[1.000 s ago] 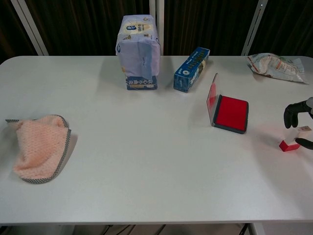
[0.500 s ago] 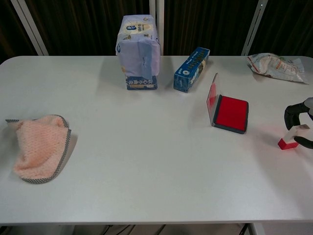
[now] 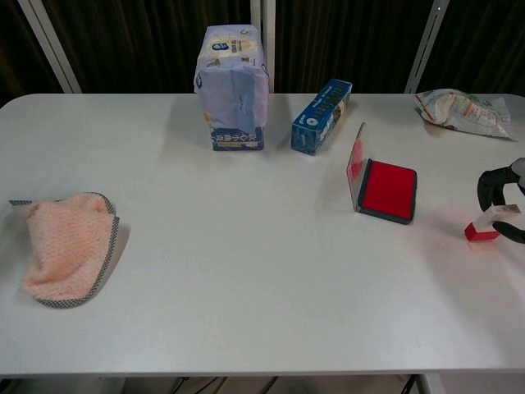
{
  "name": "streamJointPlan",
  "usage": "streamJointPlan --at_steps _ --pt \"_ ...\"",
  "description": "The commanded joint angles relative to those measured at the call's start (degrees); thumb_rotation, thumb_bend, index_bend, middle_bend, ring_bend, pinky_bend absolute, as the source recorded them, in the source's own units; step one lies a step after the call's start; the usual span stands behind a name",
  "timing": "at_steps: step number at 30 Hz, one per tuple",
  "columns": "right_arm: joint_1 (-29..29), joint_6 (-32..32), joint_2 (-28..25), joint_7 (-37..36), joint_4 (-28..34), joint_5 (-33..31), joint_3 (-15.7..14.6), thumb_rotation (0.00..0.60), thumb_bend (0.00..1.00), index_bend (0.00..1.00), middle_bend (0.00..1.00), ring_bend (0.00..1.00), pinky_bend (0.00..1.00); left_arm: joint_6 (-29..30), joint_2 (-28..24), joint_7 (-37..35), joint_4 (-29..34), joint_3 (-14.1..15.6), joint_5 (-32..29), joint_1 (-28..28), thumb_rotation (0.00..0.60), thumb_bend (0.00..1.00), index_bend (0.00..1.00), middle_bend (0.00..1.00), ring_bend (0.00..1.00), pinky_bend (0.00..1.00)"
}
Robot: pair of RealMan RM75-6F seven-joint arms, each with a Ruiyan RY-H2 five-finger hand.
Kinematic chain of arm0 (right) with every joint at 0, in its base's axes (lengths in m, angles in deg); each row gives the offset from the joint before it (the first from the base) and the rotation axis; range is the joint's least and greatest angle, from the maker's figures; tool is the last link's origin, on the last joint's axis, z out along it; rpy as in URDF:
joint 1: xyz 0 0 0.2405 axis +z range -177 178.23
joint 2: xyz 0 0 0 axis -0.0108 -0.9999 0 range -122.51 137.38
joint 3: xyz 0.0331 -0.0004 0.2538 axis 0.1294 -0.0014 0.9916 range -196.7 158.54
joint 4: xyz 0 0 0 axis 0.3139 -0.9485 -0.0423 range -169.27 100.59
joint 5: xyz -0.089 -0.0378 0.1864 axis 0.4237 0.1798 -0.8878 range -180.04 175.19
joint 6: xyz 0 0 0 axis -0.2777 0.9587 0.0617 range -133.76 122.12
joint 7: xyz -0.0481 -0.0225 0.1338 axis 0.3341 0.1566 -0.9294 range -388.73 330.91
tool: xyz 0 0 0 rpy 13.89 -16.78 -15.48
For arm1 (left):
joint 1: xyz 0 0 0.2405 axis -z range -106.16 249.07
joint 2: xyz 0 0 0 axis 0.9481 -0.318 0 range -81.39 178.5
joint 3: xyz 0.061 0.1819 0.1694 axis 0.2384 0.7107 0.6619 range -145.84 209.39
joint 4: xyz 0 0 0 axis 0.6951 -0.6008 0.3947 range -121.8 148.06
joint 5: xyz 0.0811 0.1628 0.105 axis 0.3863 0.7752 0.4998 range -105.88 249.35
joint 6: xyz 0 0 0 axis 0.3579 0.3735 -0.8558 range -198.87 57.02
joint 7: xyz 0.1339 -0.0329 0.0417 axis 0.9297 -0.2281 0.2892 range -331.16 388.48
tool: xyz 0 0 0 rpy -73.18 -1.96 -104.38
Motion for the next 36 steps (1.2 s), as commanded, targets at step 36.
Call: streamJointPlan --at_steps 36 --pt "22.2 -19.6 0.4 25.1 12.9 -29.1 8.3 0.600 0.46 0.59 0.56 0.78 0.90 0.3 0.0 -2.3 -1.8 -0.1 -0.3 -0.2 0.596 0.02 0.04 0.09 0.08 0.18"
